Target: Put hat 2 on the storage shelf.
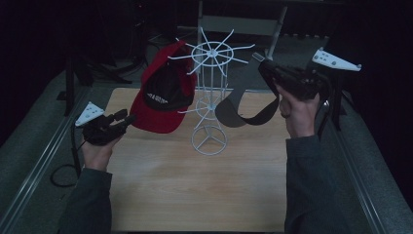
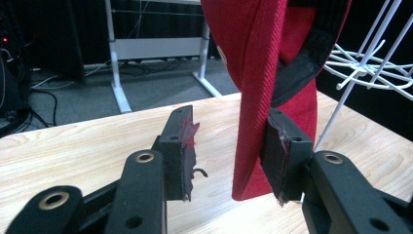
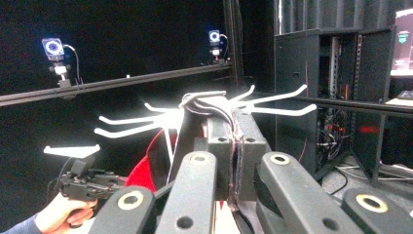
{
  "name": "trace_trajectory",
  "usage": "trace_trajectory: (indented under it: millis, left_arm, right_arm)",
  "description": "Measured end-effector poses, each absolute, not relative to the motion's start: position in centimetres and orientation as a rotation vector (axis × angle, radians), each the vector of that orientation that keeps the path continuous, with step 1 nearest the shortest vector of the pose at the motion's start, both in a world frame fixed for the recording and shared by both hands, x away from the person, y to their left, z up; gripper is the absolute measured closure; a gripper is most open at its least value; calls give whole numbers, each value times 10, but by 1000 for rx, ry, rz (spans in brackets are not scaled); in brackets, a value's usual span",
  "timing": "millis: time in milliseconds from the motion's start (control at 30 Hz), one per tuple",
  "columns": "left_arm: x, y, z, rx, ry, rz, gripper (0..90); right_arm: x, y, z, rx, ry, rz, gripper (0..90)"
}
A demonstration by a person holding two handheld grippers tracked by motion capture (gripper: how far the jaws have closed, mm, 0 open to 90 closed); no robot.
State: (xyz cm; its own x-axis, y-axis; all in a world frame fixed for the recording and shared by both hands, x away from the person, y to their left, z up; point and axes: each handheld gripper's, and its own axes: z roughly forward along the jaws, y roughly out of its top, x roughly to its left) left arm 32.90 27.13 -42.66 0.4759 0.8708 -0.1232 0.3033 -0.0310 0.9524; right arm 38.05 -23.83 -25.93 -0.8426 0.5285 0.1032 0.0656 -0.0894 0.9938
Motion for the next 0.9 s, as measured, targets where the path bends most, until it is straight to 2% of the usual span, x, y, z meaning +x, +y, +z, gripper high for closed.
trace_trajectory:
  millis: [900]
  left_arm:
    - [332, 267, -426, 1588, 1043, 622, 606]
  right_arm:
    - [393, -216, -270, 707, 1899, 1867, 882]
